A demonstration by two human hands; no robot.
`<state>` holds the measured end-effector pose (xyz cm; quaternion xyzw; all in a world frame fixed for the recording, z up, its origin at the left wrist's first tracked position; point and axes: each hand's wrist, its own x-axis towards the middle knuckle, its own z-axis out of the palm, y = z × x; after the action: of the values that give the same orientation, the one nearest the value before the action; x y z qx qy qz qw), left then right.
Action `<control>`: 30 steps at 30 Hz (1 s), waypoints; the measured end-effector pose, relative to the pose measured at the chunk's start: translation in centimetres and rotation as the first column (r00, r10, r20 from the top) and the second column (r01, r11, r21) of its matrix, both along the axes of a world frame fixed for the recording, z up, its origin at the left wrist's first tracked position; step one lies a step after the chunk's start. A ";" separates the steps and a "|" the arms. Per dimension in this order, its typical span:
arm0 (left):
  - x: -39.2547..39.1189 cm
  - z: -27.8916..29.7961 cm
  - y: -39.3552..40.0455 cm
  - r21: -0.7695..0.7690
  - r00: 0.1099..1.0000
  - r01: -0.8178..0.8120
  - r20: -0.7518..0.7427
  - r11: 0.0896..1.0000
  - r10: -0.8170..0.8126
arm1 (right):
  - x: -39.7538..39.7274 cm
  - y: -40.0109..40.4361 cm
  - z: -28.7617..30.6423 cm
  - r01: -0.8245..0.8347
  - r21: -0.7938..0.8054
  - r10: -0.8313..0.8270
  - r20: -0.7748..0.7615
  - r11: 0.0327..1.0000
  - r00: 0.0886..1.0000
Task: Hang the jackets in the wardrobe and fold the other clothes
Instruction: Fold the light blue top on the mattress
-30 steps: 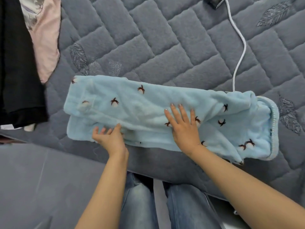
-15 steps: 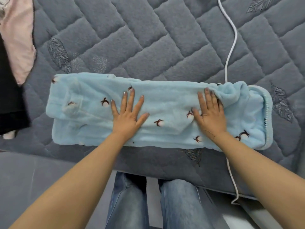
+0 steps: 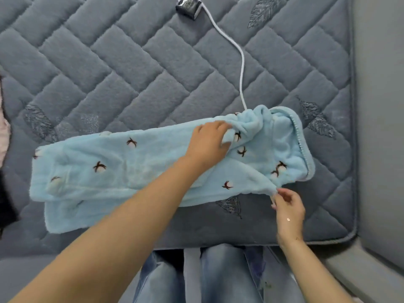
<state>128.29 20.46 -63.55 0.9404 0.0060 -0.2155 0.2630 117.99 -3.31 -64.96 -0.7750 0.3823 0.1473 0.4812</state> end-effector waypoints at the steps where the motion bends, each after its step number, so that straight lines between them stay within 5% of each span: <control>1: 1.9 -0.3 -1.1 0.034 1.000 0.021 -0.021 0.999 -0.021 | -1.0 -0.8 -0.6 0.073 -0.013 -0.074 -0.112 0.997 0.991; 4: 7.1 -1.5 -2.7 -0.002 0.954 0.005 -0.301 1.000 -0.006 | -2.7 -1.8 -2.7 0.116 0.143 -0.065 -0.321 0.983 0.945; 7: 10.2 -2.4 -3.3 -0.114 0.850 -0.023 -0.525 0.993 -0.040 | -1.6 -1.0 -3.8 0.270 0.464 -0.148 -0.282 0.844 0.948; 12: 11.4 -4.2 -5.6 -0.119 0.862 -0.071 -0.507 0.990 0.001 | 0.7 0.2 -4.6 0.465 0.662 -0.420 -0.242 0.587 0.875; 16: 11.3 -4.7 -6.9 -0.250 0.857 -0.195 -0.514 0.949 0.041 | 0.9 1.1 -4.1 0.479 0.732 -0.519 -0.200 0.485 0.831; 21: 11.7 -2.2 -4.9 -0.405 0.833 -0.300 -0.553 0.864 0.030 | 0.5 2.3 -1.5 0.387 0.744 -0.563 -0.018 0.545 0.826; 24: 11.4 0.8 -1.6 -0.574 0.804 -0.302 -0.582 0.761 -0.120 | 0.4 4.0 1.2 0.342 0.738 -0.583 0.084 0.581 0.808; 30: 8.2 8.2 8.5 -0.758 0.841 -0.241 -0.474 0.606 -0.260 | -1.8 11.3 8.4 0.224 0.641 -0.542 0.355 0.734 0.761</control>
<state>136.45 28.96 -55.35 0.6225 -0.0218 -0.4523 0.6383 116.23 8.00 -56.60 -0.5066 0.3339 -0.0692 0.7919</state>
